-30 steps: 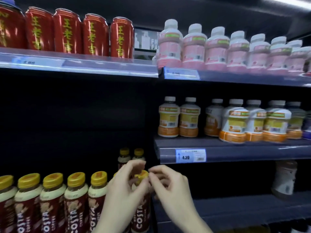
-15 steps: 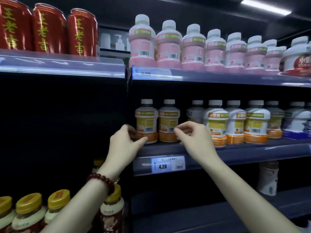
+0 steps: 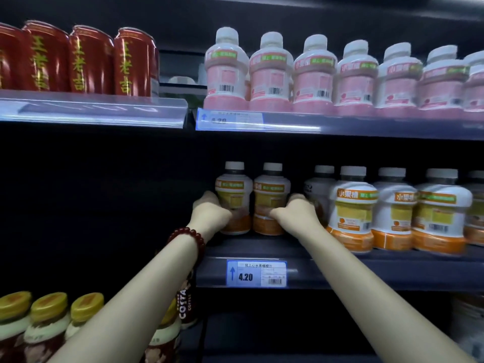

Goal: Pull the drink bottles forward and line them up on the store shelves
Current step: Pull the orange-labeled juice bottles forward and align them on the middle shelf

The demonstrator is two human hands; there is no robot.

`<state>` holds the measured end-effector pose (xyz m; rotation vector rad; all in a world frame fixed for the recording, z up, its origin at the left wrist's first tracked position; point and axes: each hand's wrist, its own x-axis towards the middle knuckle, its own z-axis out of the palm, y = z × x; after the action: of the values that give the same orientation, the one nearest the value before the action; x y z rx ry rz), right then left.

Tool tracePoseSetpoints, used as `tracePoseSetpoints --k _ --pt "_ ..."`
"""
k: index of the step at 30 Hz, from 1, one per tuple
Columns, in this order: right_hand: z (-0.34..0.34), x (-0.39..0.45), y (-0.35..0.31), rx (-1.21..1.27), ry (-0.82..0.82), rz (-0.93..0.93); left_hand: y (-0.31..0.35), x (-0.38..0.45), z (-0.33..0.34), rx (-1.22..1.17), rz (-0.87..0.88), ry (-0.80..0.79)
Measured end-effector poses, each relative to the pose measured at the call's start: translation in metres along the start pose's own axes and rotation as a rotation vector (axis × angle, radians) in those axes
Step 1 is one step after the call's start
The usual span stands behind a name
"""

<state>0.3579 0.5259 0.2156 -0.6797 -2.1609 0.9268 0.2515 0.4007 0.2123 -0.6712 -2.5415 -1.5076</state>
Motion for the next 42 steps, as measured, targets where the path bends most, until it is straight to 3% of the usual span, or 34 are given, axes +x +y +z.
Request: tracePoseSetpoints --k 14,25,35,38,42 --pt "-0.001 0.002 0.01 0.089 0.063 0.05 -0.015 -0.01 -0.007 -0.041 0.081 0.037" --pt "-0.009 -0.009 0.009 -0.064 0.118 -0.065 -0.02 -0.031 -0.019 0.013 0.163 0.054" --pt "-0.021 -0.016 0.022 0.105 -0.041 -0.131 -0.031 -0.028 -0.033 -0.097 0.178 -0.111" --pt "-0.02 -0.019 0.021 0.12 -0.07 -0.132 -0.028 -0.031 -0.027 -0.129 0.181 -0.053" --pt "-0.008 -0.021 0.01 0.073 0.052 -0.098 -0.016 -0.04 -0.014 -0.053 0.138 0.045"
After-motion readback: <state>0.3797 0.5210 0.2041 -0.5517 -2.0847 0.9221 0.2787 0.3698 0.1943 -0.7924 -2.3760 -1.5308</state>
